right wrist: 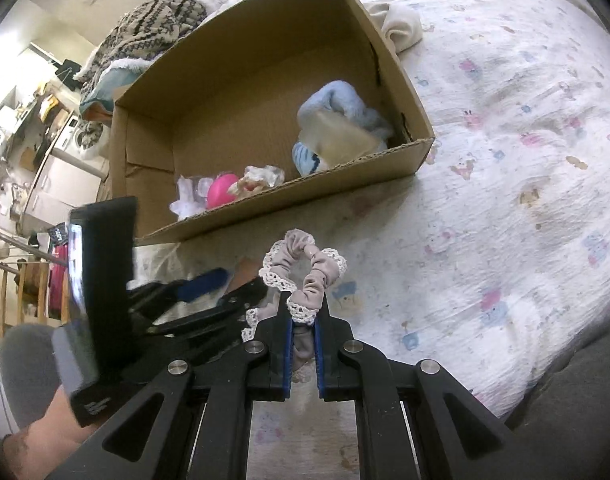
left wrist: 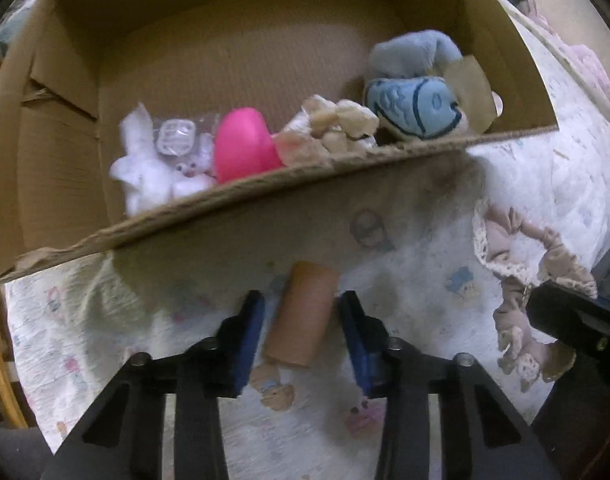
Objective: Organize soft objects
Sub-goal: 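Grasp the brown lace scrunchie with the right tool while the left tool grasps the tan cylinder, then carry the brown scrunchie and tan cylinder over the box and lower them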
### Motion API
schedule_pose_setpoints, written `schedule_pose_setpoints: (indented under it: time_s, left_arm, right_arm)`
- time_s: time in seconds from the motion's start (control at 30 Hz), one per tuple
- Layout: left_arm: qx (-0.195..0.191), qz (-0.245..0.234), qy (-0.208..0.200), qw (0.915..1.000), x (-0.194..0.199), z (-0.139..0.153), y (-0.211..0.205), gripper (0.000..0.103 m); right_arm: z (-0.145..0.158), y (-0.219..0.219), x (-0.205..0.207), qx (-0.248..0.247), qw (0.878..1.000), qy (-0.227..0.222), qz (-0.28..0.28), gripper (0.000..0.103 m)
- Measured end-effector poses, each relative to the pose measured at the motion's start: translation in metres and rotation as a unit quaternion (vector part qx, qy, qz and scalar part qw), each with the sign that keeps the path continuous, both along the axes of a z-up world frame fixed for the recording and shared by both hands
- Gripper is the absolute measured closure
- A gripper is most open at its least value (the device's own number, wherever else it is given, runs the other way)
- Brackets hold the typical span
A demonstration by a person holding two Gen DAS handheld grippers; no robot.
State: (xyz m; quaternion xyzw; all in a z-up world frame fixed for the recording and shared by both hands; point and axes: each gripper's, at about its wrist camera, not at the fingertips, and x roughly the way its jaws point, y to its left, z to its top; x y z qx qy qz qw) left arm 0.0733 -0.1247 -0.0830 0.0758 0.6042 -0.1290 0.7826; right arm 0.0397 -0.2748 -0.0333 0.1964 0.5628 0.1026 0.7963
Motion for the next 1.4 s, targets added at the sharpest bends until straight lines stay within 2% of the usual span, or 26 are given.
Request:
schedule_pose_setpoints:
  time_s: [0.03, 0.07, 0.17, 0.4, 0.67, 0.97, 1.27, 1.4]
  left_arm:
    - [0.004, -0.005, -0.001, 1.0000, -0.001, 0.000, -0.002, 0.076]
    - [0.004, -0.012, -0.001, 0.9999, -0.002, 0.000, -0.005, 0.087]
    - [0.008, -0.023, -0.005, 0.9997, -0.005, 0.001, -0.007, 0.096]
    - [-0.018, 0.023, -0.004, 0.9996, -0.006, 0.014, 0.013, 0.098]
    - [-0.016, 0.074, -0.016, 0.9970, -0.020, 0.030, 0.048, 0.098]
    - [-0.017, 0.128, -0.051, 0.9903, -0.047, 0.062, 0.088, 0.098]
    - [-0.011, 0.153, -0.077, 0.9851, -0.053, 0.076, 0.093, 0.098]
    - [0.002, 0.167, -0.106, 0.9803, -0.057, 0.082, 0.092, 0.098]
  right_arm:
    - [-0.001, 0.001, 0.001, 0.002, 1.000, 0.001, 0.000, 0.092]
    - [-0.002, 0.002, 0.002, 0.002, 1.000, 0.003, 0.000, 0.092]
    - [-0.005, 0.004, 0.003, 0.003, 1.000, 0.006, 0.002, 0.093]
    - [-0.008, 0.007, 0.005, -0.002, 1.000, 0.009, 0.007, 0.093]
    - [-0.011, 0.017, 0.006, -0.009, 1.000, 0.008, 0.021, 0.092]
    - [-0.003, 0.027, 0.002, -0.020, 0.999, -0.014, 0.043, 0.092]
    - [0.010, 0.030, -0.004, -0.015, 0.998, -0.043, 0.048, 0.092]
    - [0.021, 0.031, -0.008, -0.010, 0.996, -0.069, 0.051, 0.092]
